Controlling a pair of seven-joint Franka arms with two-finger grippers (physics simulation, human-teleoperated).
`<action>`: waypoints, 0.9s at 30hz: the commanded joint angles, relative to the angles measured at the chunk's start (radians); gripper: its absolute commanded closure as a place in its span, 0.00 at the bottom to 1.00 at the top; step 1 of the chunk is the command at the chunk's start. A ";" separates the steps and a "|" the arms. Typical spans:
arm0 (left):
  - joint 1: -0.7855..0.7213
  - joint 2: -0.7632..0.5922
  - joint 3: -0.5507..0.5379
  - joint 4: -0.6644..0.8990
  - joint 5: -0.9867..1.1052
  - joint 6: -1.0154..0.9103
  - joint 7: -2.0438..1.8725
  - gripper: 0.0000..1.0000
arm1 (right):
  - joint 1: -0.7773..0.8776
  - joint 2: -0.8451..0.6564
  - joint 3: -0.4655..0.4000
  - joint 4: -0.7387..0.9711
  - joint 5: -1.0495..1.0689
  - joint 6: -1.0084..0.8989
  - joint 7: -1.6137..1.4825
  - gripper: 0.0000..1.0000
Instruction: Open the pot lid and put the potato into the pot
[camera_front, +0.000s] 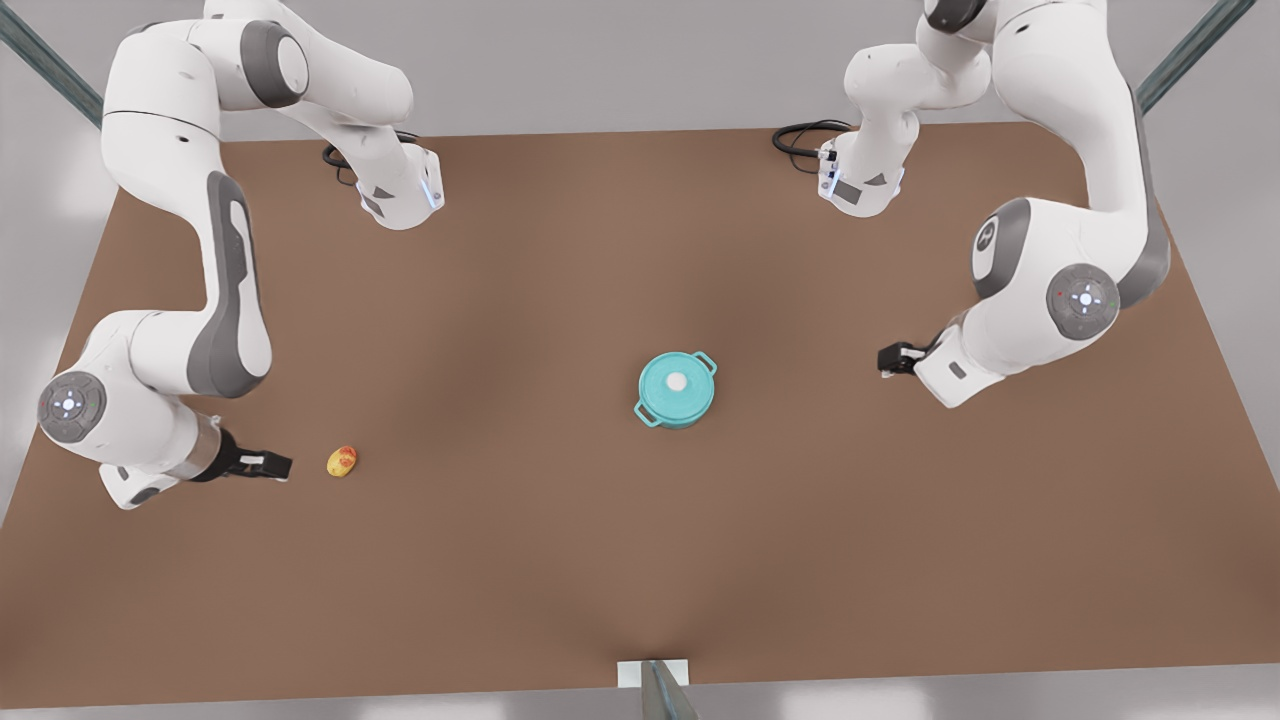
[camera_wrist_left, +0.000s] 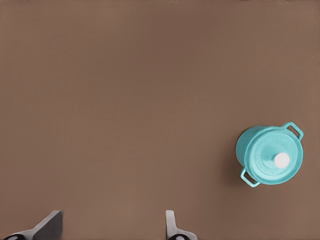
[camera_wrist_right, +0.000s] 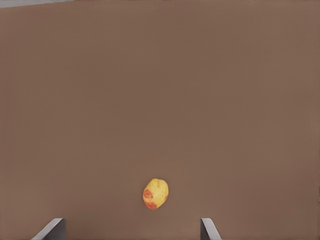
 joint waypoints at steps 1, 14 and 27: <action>0.002 0.000 0.001 -0.006 0.005 0.090 0.012 0.00 | 0.003 -0.001 0.001 0.000 -0.002 -0.015 0.020 0.00; -0.586 0.348 0.001 0.081 0.154 0.373 -0.946 0.00 | 0.031 0.049 -0.042 -0.312 0.028 0.330 0.290 0.00; -0.600 0.399 0.028 -0.037 0.184 0.546 -0.918 0.00 | 0.025 0.131 -0.048 -0.386 0.051 0.536 0.337 0.00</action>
